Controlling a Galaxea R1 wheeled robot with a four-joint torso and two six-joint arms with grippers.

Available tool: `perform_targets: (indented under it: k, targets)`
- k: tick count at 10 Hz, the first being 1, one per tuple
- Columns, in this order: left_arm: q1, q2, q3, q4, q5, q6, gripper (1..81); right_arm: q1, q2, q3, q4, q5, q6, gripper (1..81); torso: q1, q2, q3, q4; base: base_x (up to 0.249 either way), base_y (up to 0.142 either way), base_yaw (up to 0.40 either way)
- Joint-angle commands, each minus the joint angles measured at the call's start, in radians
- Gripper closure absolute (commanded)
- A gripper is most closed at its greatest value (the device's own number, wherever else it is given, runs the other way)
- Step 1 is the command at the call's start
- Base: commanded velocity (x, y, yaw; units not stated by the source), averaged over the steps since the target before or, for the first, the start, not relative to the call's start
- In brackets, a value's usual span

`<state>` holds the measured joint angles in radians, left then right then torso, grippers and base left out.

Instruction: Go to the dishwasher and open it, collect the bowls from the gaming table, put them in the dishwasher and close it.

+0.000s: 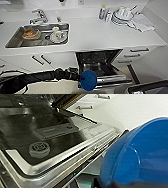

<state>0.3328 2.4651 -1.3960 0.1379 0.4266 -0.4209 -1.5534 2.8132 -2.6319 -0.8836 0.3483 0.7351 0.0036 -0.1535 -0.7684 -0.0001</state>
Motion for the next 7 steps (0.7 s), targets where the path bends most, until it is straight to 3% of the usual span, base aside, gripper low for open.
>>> perform_targets:
  k: [1,7]
  targets:
    - [-0.183,0.132,-0.132,-0.027,0.133,-0.049,81.1,-0.041,-0.010,-0.003,-0.021,-0.043,0.001,81.1,0.000,0.000,0.000,0.000,0.000,0.000,0.000]
    - [-0.301,0.439,-0.452,-0.026,0.147,-0.052,81.1,-0.038,-0.004,-0.006,-0.020,-0.043,0.001,81.1,0.000,0.001,0.000,0.000,0.000,0.000,0.000]
